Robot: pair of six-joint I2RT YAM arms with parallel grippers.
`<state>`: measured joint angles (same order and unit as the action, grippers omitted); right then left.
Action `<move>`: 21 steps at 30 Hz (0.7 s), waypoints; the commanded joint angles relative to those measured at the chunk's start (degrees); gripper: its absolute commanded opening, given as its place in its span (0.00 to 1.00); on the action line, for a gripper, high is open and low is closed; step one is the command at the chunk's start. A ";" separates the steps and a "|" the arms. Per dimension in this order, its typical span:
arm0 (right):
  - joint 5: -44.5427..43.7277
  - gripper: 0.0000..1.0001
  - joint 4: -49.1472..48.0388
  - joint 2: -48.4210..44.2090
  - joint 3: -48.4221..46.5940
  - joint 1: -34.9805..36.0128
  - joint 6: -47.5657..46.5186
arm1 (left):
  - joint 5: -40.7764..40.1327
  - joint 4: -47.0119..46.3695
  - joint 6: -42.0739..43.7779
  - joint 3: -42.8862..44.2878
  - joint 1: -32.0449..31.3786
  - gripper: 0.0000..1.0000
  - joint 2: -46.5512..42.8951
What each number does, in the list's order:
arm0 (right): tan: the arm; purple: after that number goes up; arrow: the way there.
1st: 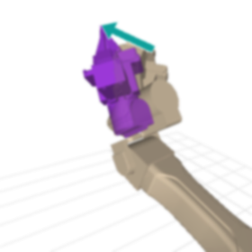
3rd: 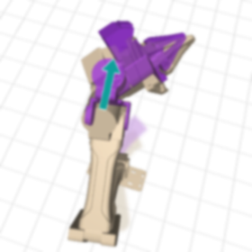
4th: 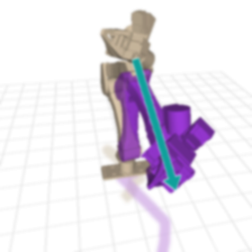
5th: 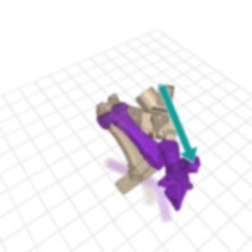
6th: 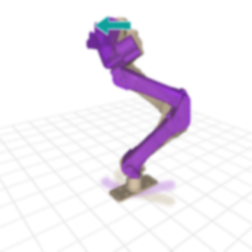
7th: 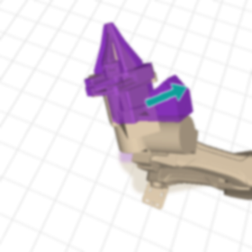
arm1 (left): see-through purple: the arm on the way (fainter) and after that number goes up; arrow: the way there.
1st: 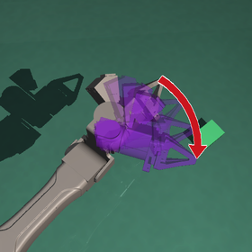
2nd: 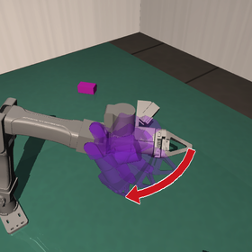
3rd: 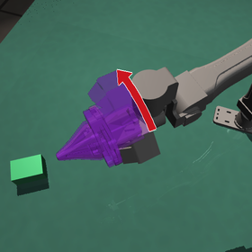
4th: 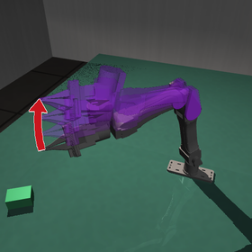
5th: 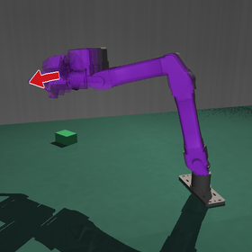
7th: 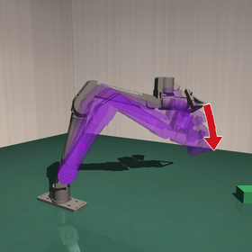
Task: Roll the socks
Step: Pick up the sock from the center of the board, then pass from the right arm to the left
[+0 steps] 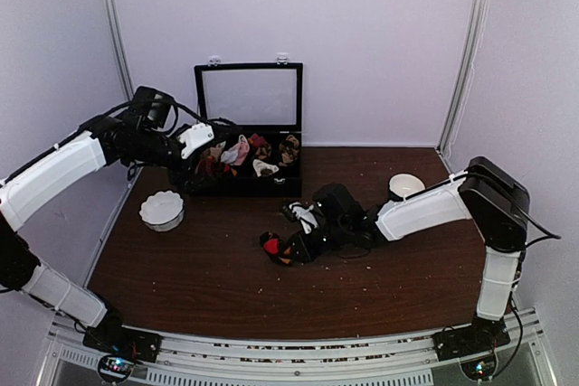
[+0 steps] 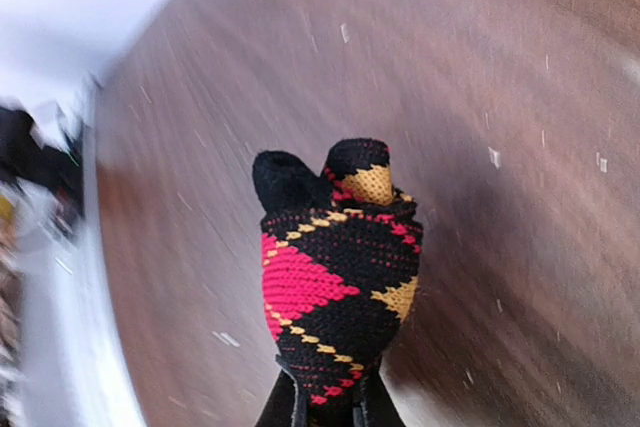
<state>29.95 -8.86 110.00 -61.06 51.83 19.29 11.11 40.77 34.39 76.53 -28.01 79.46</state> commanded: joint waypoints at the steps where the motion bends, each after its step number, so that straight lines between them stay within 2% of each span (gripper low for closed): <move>1: 8.10 0.00 -3.61 -1.01 -5.92 -1.46 14.68 | 4.08 1.96 8.62 -2.58 -0.64 0.91 1.49; 4: 10.23 0.00 -1.96 -0.52 -10.04 -2.18 17.99 | 5.13 7.08 14.20 -3.03 -5.87 0.90 1.85; 8: 10.90 0.00 1.77 -0.48 -14.43 -2.30 18.80 | 2.06 7.18 16.89 -3.32 -12.44 0.84 4.00; 12: 12.39 0.00 1.16 -0.40 -15.88 -2.41 20.96 | 2.50 6.93 16.95 0.07 -14.33 0.80 6.19; 16: 15.00 0.00 -3.99 -0.12 -15.27 -2.56 25.79 | -1.67 2.86 18.44 0.03 -15.64 0.80 7.73; 21: 16.49 0.00 -5.00 0.18 -14.59 -2.61 26.62 | -3.30 2.06 19.93 2.46 -15.98 0.77 9.61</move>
<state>42.76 -9.61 110.00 -75.88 49.30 43.59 10.24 46.48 52.01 75.94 -43.53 87.53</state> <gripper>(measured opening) 0.097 0.785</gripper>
